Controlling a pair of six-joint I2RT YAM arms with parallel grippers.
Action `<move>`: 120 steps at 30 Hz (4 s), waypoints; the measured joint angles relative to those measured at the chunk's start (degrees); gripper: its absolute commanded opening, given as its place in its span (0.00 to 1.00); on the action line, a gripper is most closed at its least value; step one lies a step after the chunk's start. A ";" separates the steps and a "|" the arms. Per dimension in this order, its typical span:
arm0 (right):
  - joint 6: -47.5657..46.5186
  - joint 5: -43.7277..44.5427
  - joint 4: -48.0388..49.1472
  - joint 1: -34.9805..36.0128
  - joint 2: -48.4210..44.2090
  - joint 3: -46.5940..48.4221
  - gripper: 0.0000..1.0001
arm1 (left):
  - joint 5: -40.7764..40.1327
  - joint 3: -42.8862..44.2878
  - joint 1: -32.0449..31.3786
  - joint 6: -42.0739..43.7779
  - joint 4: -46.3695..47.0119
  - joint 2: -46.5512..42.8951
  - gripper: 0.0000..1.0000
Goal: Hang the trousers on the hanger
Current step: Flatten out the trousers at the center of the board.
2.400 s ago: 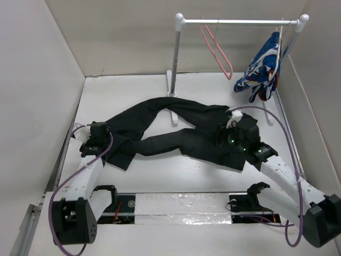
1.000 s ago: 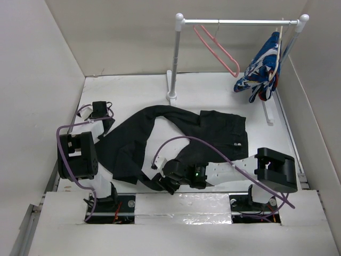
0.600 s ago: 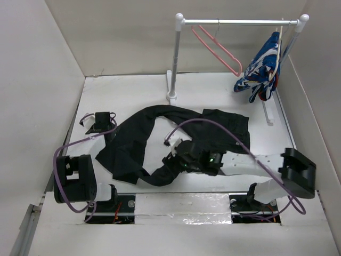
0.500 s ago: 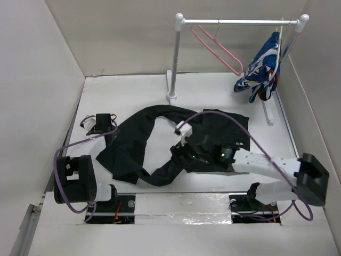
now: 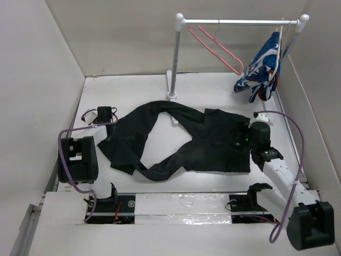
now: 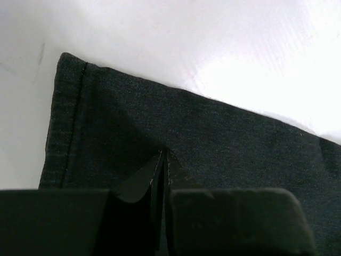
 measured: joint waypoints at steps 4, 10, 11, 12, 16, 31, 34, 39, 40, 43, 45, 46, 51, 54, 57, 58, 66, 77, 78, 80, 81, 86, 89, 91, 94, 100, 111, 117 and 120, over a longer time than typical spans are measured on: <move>2.67 -4.17 2.73 -11.74 4.83 -2.29 0.98 | 0.57 7.26 0.42 1.53 -2.60 4.55 0.00; 6.43 -7.67 10.34 -18.12 16.85 -1.95 0.97 | -0.17 17.27 0.48 5.20 -3.80 5.77 0.00; 6.95 -7.87 11.23 -18.21 19.80 -1.20 0.95 | -0.24 18.40 0.48 5.81 -3.80 5.77 0.00; 7.37 -8.35 12.17 -18.56 23.52 0.17 0.93 | -0.28 19.28 0.48 6.34 -3.87 5.77 0.00; 9.18 -13.20 16.63 -21.53 35.60 8.74 0.77 | -0.33 20.55 0.48 8.04 -3.85 5.70 0.00; 11.13 -23.80 18.93 -26.29 39.65 10.16 0.03 | -2.34 14.16 0.81 8.39 -11.63 4.81 0.93; 11.13 -24.59 19.50 -26.45 39.65 10.16 0.00 | -2.62 11.72 1.14 8.68 -13.05 3.89 0.87; 11.06 -25.16 19.87 -26.45 39.50 10.16 0.00 | -3.17 11.23 1.14 8.50 -14.12 6.49 0.76; 11.06 -25.20 19.87 -26.45 39.28 10.14 0.00 | -3.61 11.45 1.11 7.80 -14.01 7.72 0.73; 10.80 -25.20 19.85 -26.45 37.88 10.12 0.00 | -3.82 12.44 1.01 6.91 -13.05 8.96 0.41; 10.60 -25.22 19.93 -26.45 36.94 10.12 0.00 | -3.61 12.74 1.01 6.10 -11.28 9.64 0.00; 10.56 -25.24 20.04 -26.45 36.63 10.12 0.00 | -3.91 12.79 1.03 6.51 -10.75 9.84 0.00; 10.21 -25.62 20.35 -26.53 36.46 10.03 0.00 | -5.07 13.70 1.64 6.82 -11.34 9.99 0.00; 10.08 -25.42 19.34 -26.82 34.27 9.73 0.00 | -7.10 16.57 1.90 8.17 -13.18 9.70 0.00; 9.73 -24.65 17.51 -27.19 29.44 9.60 0.00 | -8.09 20.96 2.19 10.51 -12.98 8.09 0.00; 9.64 -24.30 16.94 -27.50 27.74 9.60 0.00 | -8.31 22.80 2.21 11.06 -12.85 7.39 0.00; 7.80 -20.63 10.69 -31.52 14.80 9.60 0.00 | -10.69 37.48 2.16 13.44 -12.28 6.62 0.00; 5.64 -17.66 0.63 -37.03 5.68 10.29 0.00 | -12.50 38.38 2.78 15.61 -12.92 1.88 0.00; 5.40 -17.70 -0.61 -37.77 5.88 10.73 0.00 | -11.89 38.36 2.91 15.61 -12.92 0.74 0.00; 4.98 -17.70 -1.60 -38.51 5.88 10.99 0.00 | -9.51 38.25 3.06 15.78 -12.85 -1.36 0.00; 5.01 -17.79 -1.53 -38.58 5.86 10.99 0.00 | -8.31 38.25 3.13 15.98 -12.81 -2.01 0.00; 4.87 -18.91 -0.92 -38.49 10.49 11.82 0.00 | -3.76 38.75 3.13 17.03 -12.52 1.16 0.00; 4.74 -18.95 -0.26 -37.99 14.71 12.50 0.00 | -2.08 41.40 3.23 17.27 -12.63 9.86 0.00; 4.79 -18.97 -0.07 -37.44 15.76 12.50 0.00 | -1.05 43.60 3.30 17.40 -12.85 16.02 0.16; 4.79 -18.49 0.98 -35.76 16.04 12.68 0.00 | 0.92 45.35 3.32 18.16 -12.57 22.47 0.82; 5.46 -16.74 4.72 -30.18 17.00 13.05 0.00 | 1.73 43.65 3.52 17.25 -11.32 19.61 0.80; 6.14 -16.13 8.72 -25.35 17.66 12.59 0.00 | 1.29 20.83 6.03 5.62 -8.94 5.07 0.77; 6.10 -16.20 8.70 -25.35 15.32 12.33 0.00 | 1.03 15.19 6.73 0.00 -10.88 7.98 0.75; 6.10 -16.72 8.70 -25.33 14.51 12.33 0.00 | 0.98 14.99 6.75 -2.01 -9.90 9.14 0.72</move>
